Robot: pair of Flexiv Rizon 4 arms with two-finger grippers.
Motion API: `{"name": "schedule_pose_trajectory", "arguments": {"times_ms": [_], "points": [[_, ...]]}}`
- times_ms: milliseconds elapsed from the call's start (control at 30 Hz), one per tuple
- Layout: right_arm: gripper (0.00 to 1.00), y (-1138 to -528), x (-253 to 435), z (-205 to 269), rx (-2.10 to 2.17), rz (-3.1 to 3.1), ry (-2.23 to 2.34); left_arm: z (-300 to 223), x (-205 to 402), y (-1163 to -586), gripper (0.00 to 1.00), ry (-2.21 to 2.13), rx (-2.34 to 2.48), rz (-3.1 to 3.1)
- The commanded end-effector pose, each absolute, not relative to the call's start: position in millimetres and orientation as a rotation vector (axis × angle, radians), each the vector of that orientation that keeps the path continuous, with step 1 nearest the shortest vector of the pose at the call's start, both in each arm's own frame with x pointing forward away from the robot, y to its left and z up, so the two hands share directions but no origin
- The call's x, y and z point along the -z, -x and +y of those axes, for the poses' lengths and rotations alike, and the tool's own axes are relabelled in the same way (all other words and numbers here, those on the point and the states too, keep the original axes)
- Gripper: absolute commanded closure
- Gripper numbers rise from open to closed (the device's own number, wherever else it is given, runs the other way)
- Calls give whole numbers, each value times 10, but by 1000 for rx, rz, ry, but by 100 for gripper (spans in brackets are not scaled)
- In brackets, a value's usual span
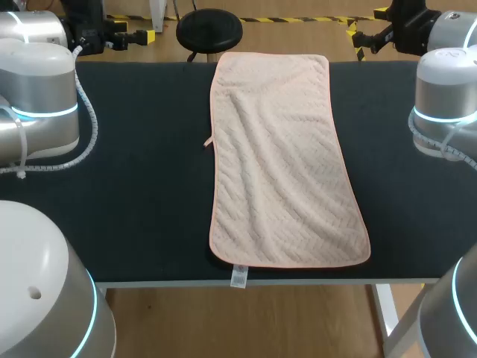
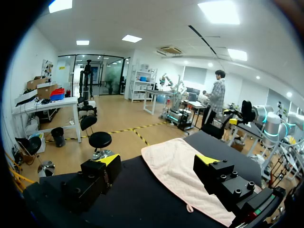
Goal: Fold the towel
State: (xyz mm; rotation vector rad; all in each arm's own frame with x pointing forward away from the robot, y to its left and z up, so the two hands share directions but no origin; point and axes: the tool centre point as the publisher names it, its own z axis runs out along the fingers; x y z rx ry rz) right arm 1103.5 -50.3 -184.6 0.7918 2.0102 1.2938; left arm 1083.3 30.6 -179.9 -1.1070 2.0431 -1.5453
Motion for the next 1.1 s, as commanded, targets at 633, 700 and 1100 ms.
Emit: {"name": "schedule_pose_trajectory", "arguments": {"times_ms": [633, 700, 1100], "points": [[0, -11088, 1833, -380, -659, 2400, -296, 31, 1882, -10878, 0, 617, 1038, 2504], [0, -11096, 1834, -367, -493, 2460, -175, -112, 1923, -10871, 0, 385, 835, 2651], [0, -10928, 1890, -389, -74, 2602, 248, -528, 1947, -10681, 0, -415, 550, 2874]]}}
